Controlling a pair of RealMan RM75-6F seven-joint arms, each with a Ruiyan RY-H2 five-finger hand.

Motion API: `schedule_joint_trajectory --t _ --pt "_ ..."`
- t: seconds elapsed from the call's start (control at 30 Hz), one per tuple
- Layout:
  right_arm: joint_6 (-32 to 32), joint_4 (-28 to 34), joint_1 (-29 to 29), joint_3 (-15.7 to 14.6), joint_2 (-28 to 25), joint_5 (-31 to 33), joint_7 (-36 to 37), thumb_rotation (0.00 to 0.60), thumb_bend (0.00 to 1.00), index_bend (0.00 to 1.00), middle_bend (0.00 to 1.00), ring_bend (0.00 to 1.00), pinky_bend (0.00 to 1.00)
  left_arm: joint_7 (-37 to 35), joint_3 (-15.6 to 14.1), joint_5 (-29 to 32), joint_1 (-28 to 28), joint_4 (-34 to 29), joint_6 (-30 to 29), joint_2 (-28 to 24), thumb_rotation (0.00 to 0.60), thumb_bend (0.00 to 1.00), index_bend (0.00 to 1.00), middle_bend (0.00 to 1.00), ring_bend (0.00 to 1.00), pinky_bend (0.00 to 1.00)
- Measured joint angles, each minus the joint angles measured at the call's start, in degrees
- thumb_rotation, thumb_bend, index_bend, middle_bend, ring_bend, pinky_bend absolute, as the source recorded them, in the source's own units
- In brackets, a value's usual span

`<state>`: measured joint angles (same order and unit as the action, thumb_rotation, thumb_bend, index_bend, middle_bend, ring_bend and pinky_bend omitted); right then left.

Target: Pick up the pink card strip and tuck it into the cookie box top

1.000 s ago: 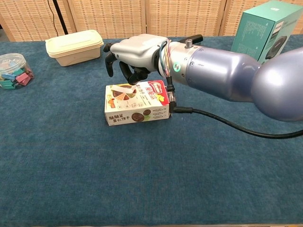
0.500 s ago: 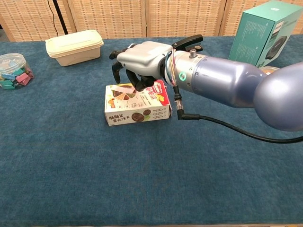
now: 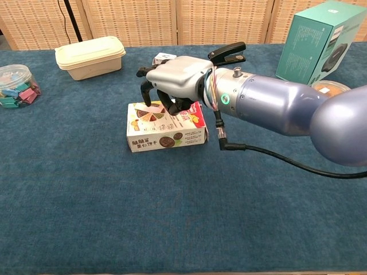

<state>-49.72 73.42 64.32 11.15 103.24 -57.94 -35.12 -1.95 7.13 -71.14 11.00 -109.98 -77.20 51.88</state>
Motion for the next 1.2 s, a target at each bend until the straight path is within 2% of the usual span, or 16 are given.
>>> schedule_joint_trajectory --t 0.77,1.2 --pt "0.27 -0.87 -2.43 -1.57 -0.95 -2.36 1.03 0.600 1.00 0.34 0.00 0.00 0.00 0.37 0.05 -0.15 -0.02 -0.21 0.68 -0.09 0.600 0.04 0.00 0.00 0.00 0.00" --pt "1.00 -1.06 -3.30 -1.09 -1.63 -1.07 0.82 0.600 1.00 0.36 0.00 0.00 0.00 1.08 0.05 0.09 0.10 -0.41 1.05 0.01 0.600 0.04 0.00 0.00 0.00 0.00"
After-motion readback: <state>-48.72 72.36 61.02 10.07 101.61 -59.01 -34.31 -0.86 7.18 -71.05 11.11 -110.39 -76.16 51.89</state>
